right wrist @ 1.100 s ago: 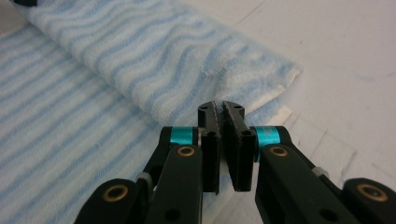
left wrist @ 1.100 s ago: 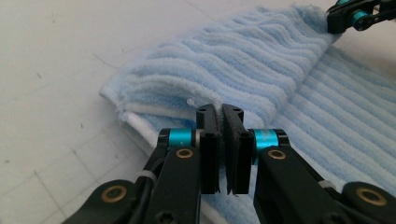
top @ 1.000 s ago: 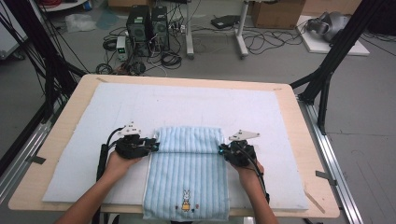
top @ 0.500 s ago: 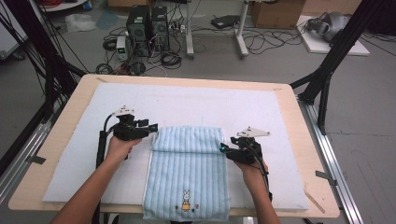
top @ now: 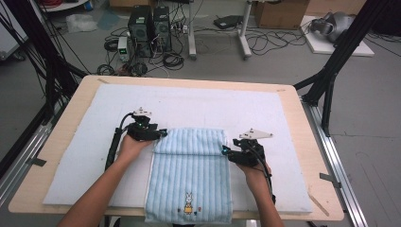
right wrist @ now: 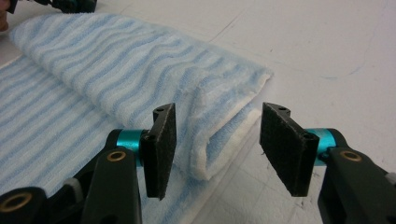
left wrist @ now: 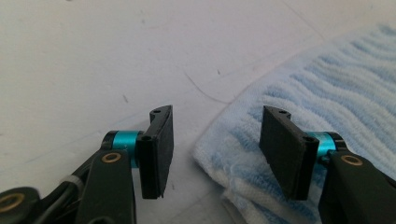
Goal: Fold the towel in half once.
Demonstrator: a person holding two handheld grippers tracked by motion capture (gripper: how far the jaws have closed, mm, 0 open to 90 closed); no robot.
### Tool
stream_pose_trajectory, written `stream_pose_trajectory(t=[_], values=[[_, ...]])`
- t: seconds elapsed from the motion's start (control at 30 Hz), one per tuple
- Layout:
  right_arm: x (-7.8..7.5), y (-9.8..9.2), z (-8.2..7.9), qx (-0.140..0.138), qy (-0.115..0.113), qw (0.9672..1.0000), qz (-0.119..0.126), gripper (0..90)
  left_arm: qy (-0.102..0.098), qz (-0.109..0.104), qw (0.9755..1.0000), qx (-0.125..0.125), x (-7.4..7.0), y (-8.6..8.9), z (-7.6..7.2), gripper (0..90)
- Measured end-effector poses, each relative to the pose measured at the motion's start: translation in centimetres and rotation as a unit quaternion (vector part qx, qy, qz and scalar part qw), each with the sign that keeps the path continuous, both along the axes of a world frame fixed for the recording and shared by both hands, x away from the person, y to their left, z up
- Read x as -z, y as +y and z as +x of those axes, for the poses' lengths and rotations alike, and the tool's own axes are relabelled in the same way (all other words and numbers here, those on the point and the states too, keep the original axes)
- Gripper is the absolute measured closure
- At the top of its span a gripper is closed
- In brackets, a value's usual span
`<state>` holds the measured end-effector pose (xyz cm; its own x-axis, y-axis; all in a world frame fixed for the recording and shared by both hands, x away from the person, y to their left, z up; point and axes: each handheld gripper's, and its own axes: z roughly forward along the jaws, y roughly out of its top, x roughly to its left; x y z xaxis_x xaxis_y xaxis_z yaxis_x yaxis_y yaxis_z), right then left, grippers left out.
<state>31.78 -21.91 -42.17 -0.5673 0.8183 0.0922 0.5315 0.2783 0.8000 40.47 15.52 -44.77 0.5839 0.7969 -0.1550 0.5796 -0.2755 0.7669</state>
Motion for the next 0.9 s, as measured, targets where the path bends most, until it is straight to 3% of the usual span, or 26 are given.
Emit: stream_pose_trajectory(t=[0.13,0.2,0.33,0.5,0.67,0.8,0.9], values=[[0.0,0.0,0.0,0.0,0.001,1.0,0.0,45.0,-0.026,0.043,0.9987,0.012,-0.1,-0.6,-0.4,53.9],[0.0,0.0,0.0,-0.001,0.0,1.0,-0.001,44.9,-0.034,0.048,0.9981,0.019,-0.1,-0.6,-0.5,63.8],[0.0,0.0,0.0,0.0,0.002,1.0,-0.001,44.6,-0.044,0.04,0.998,0.019,0.0,-0.7,-0.8,83.1],[0.1,-0.1,0.1,0.002,0.0,1.0,0.0,44.2,-0.049,-0.002,0.9987,0.016,-0.5,-0.1,-0.7,85.5],[0.2,-0.3,0.7,0.018,-0.006,0.9998,-0.004,44.1,-0.066,-0.048,0.9965,0.018,-1.6,0.4,-1.1,85.6],[-0.3,-0.6,1.8,0.044,-0.004,0.999,0.005,46.2,-0.074,-0.068,0.9947,0.022,-2.3,0.5,-1.5,85.5],[-0.4,0.0,3.2,0.043,0.0,0.9989,-0.017,49.0,-0.079,-0.072,0.994,0.025,-2.7,0.5,-1.6,85.6]])
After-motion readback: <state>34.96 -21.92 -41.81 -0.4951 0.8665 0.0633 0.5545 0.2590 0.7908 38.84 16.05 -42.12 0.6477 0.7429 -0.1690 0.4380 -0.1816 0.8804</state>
